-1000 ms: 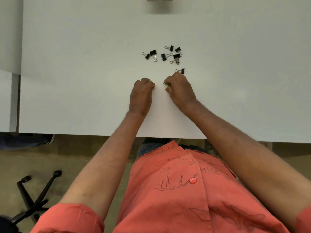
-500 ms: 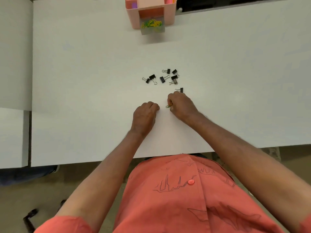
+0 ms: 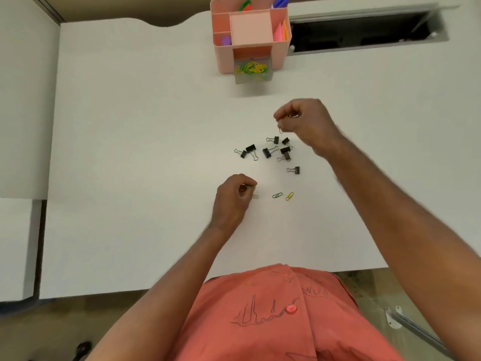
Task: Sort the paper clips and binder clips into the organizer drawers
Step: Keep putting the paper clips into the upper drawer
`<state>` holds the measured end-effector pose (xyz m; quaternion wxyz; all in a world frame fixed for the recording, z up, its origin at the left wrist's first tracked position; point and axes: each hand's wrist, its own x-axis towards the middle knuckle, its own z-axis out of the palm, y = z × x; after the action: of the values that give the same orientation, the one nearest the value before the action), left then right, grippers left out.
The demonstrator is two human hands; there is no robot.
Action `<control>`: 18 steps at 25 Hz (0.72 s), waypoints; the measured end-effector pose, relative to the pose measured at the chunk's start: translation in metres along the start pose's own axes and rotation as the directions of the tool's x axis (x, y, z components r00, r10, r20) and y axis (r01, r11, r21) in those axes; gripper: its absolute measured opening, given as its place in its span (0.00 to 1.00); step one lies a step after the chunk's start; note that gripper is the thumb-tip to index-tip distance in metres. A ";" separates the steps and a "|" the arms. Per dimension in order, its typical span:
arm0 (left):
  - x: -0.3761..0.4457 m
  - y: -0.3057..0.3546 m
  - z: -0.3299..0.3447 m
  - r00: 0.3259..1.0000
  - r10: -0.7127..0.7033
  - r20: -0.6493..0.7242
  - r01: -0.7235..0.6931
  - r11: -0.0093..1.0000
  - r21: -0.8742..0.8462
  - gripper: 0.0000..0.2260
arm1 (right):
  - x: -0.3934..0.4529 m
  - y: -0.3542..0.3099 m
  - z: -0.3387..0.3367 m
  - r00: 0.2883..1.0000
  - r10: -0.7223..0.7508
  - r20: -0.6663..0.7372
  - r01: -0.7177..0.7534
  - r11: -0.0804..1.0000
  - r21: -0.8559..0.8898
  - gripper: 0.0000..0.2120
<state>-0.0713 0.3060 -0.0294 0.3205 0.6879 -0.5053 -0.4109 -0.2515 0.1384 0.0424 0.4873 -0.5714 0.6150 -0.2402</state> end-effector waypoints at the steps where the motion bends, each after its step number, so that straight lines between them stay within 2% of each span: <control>1: 0.005 0.004 -0.004 0.999 -0.039 -0.007 0.038 0.998 -0.048 0.06 | 0.020 -0.018 -0.001 0.997 -0.063 -0.051 0.063 0.998 -0.014 0.10; 3: 0.021 0.013 -0.013 0.996 -0.089 -0.033 0.084 0.988 -0.131 0.06 | 0.062 -0.051 0.005 0.972 -0.190 -0.138 0.176 0.979 -0.105 0.10; 5: 0.040 0.024 -0.021 0.993 -0.103 -0.064 0.090 0.980 -0.180 0.07 | 0.101 -0.071 0.018 0.952 -0.263 -0.157 0.216 0.940 -0.265 0.10; 7: 0.060 0.036 -0.029 0.991 -0.093 -0.095 0.073 0.977 -0.198 0.07 | 0.130 -0.072 0.030 0.949 -0.291 -0.117 0.216 0.877 -0.430 0.14; 9: 0.082 0.048 -0.038 0.990 -0.067 -0.123 0.041 0.978 -0.204 0.08 | 0.146 -0.064 0.037 0.958 -0.284 -0.045 0.222 0.829 -0.513 0.19; 12: 0.121 0.064 -0.050 0.988 -0.016 -0.155 -0.015 0.980 -0.198 0.07 | 0.155 -0.052 0.037 0.963 -0.267 -0.021 0.226 0.852 -0.473 0.16; 16: 0.189 0.084 -0.053 0.981 0.075 -0.181 -0.102 0.984 -0.147 0.07 | 0.133 -0.037 0.026 0.919 -0.316 -0.234 0.245 0.926 -0.288 0.11; 18: 0.227 0.096 -0.051 0.977 0.117 -0.180 -0.135 0.987 -0.090 0.07 | 0.105 -0.022 0.024 0.916 -0.284 -0.284 0.226 0.949 -0.219 0.10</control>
<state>-0.0330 0.0623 0.0211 0.4234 0.6706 -0.4964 -0.3530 -0.2067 0.0414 0.0175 0.2943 -0.6437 0.6234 -0.3322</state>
